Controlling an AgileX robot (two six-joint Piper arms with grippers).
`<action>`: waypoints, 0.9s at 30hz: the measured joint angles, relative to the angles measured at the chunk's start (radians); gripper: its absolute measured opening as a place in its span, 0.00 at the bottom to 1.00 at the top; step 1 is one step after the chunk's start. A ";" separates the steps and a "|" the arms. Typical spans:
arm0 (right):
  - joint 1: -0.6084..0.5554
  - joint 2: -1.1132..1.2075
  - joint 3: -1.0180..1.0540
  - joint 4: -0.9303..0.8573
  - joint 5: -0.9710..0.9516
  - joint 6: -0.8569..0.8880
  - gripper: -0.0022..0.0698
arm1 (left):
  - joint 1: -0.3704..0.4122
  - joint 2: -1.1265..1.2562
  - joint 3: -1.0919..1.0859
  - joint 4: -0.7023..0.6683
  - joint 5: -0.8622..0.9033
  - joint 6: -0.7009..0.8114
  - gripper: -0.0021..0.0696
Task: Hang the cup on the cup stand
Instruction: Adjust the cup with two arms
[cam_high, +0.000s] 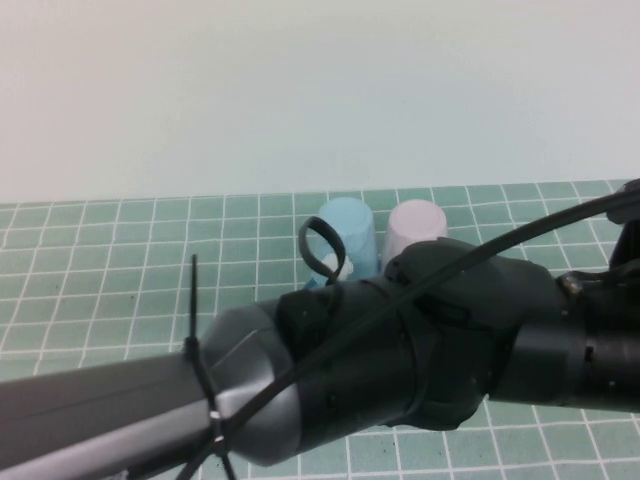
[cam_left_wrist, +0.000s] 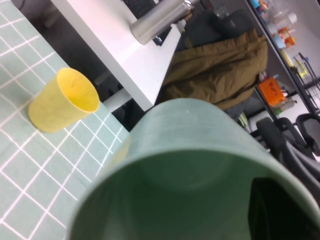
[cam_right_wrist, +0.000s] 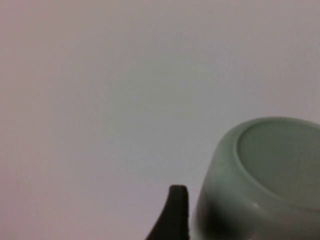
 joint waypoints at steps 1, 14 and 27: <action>0.000 0.000 0.000 0.002 -0.006 0.006 0.99 | 0.000 0.005 -0.005 0.000 0.006 0.000 0.03; 0.000 0.000 -0.008 0.006 -0.049 0.022 0.98 | -0.038 0.015 -0.007 -0.001 0.013 0.095 0.03; 0.000 -0.001 -0.017 0.008 -0.050 -0.013 0.86 | -0.036 0.017 -0.011 -0.004 0.066 0.227 0.07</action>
